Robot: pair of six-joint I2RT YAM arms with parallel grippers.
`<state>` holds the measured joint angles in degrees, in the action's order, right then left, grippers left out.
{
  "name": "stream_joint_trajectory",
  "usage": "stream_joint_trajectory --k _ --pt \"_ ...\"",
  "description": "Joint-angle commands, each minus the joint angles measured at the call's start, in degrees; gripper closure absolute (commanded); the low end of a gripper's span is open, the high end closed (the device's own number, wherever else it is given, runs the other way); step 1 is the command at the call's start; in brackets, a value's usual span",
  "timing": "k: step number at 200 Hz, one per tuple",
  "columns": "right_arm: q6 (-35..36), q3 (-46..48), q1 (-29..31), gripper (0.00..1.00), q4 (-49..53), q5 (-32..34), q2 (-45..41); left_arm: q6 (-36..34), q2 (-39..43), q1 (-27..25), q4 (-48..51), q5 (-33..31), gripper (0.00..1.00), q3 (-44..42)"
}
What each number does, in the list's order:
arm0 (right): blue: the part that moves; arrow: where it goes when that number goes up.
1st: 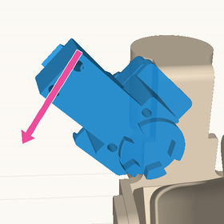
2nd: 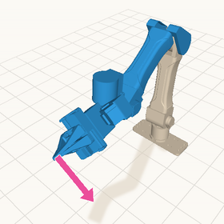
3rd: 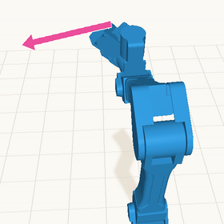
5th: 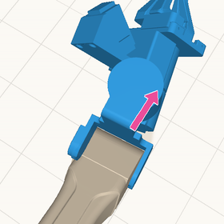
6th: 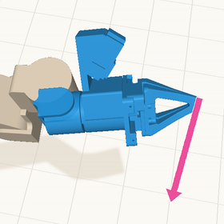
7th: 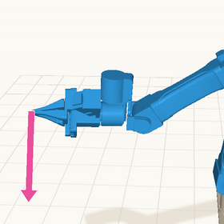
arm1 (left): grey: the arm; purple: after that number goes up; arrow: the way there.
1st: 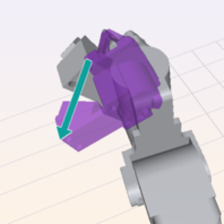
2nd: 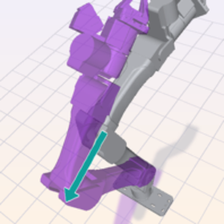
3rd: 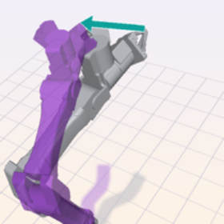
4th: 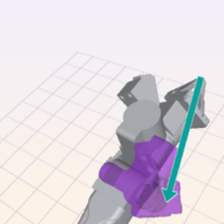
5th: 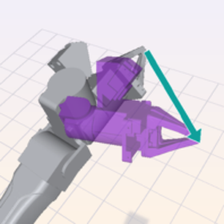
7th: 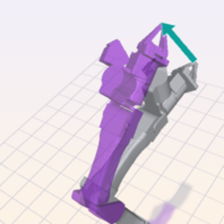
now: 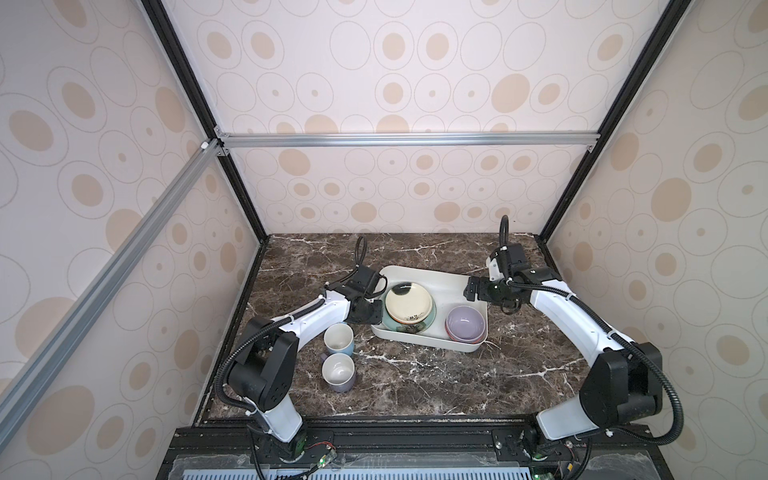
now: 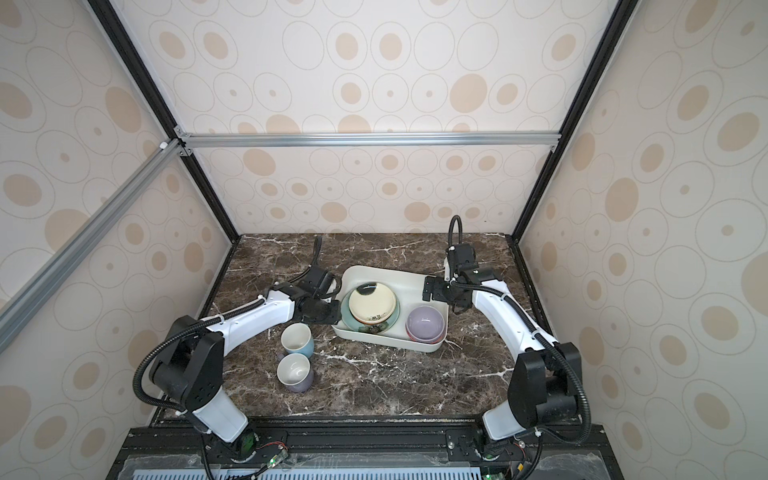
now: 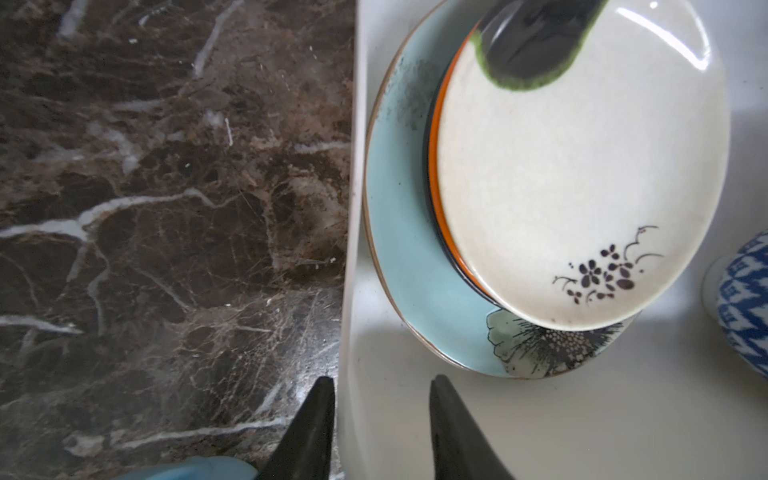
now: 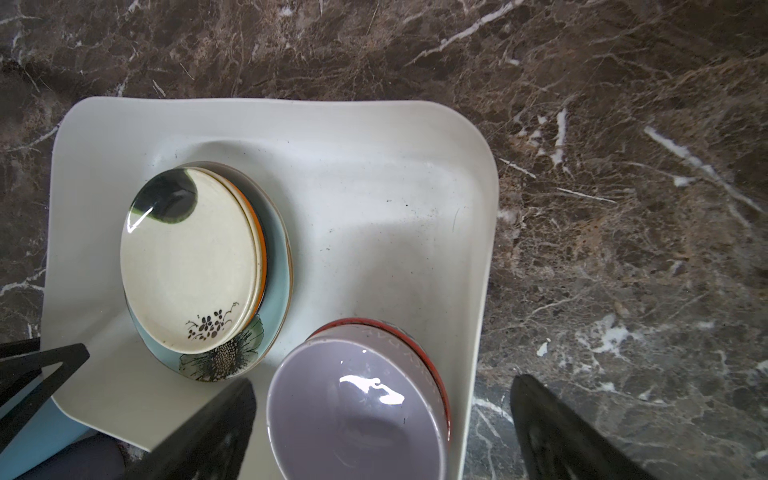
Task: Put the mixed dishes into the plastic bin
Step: 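Move the left gripper down over the light blue mug beside the bin, then close the left gripper on the light blue mug's rim and lift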
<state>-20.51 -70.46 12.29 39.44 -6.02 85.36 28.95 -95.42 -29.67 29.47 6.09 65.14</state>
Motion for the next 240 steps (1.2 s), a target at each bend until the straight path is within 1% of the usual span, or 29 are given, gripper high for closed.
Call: stream_joint_trajectory --k 1,21,43,77,110,127,176,219,240 --pt "0.08 0.24 0.01 0.01 0.90 0.30 -2.19 -0.10 2.12 -0.47 0.70 -1.12 0.51 1.22" --pt "0.39 -0.41 -0.03 0.01 1.66 0.65 -3.00 -0.95 4.12 -0.33 2.48 -4.22 0.49 3.42" --pt "0.56 -1.26 0.19 0.00 2.67 0.84 -3.92 -1.83 7.68 0.44 4.29 -7.02 0.41 5.14" --pt "1.24 -1.89 1.44 0.00 3.44 0.90 -4.35 -2.92 13.24 5.43 6.76 -7.67 0.39 3.94" --pt "1.67 -2.28 2.74 0.00 3.30 -0.13 -2.60 -3.37 18.08 11.81 7.71 -7.02 0.37 -0.25" --pt "1.60 -2.49 3.12 0.00 2.89 -0.68 -1.66 -3.03 19.27 13.60 8.02 -5.93 0.37 -2.30" --pt "2.22 -3.43 3.19 0.00 2.17 -1.54 0.66 -3.06 21.90 13.94 11.57 -4.73 0.38 -5.38" --pt "2.40 -3.43 3.21 0.00 1.40 -2.14 2.30 -3.21 25.26 14.06 15.05 -5.48 0.37 -8.30" --pt "2.36 -3.46 3.21 0.00 1.18 -2.50 2.54 -3.41 25.59 14.06 15.52 -5.46 0.37 -9.51"
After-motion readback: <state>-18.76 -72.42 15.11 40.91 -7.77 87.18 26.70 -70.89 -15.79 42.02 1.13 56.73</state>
